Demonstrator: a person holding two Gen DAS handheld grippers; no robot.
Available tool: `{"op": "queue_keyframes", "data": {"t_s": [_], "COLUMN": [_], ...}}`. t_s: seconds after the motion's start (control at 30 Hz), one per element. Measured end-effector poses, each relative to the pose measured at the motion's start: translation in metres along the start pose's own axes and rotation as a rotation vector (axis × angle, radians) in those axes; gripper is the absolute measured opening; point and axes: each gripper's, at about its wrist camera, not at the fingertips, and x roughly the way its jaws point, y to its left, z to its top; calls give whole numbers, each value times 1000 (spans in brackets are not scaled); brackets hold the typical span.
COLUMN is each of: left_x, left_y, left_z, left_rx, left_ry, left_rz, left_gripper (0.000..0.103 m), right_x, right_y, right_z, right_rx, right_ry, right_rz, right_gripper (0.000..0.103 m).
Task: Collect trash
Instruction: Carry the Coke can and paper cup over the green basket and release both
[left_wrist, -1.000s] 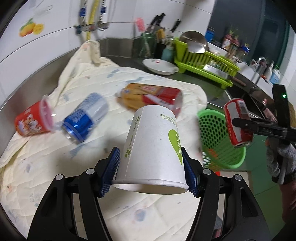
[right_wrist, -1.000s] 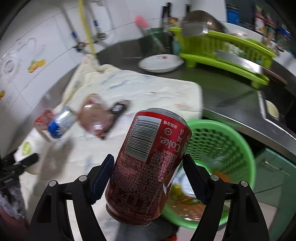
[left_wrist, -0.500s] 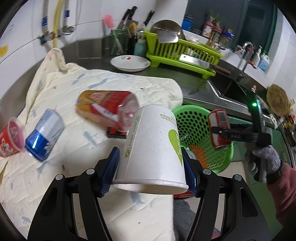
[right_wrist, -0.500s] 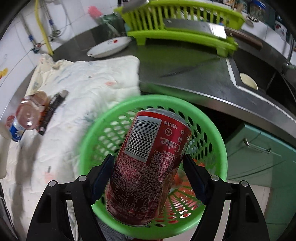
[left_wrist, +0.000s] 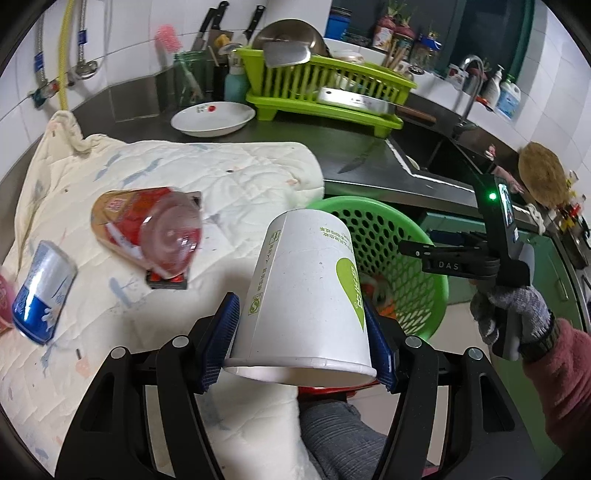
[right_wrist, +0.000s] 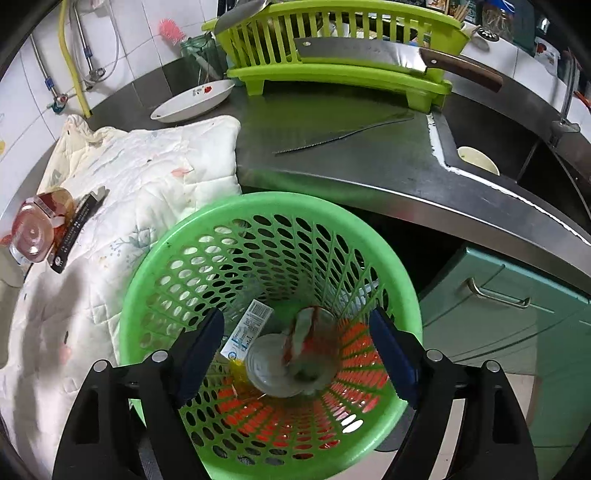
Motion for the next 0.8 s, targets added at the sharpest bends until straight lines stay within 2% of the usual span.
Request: {"op": "queue_keyframes", "data": {"t_s": [0.33, 0.8], "left_x": [23, 71], "left_y": [-33, -67], "left_z": [8, 23], "left_rx": [45, 55], "left_ry": [30, 101], "left_rz": [-35, -56], "left_gripper": [64, 66], "right_x": [-40, -70], "right_y": [-8, -31], "right_z": [-6, -16], "right_rx": [21, 56], "right_ry": [-66, -118], "right_rz": [31, 3], "right_gripper": [78, 78]}}
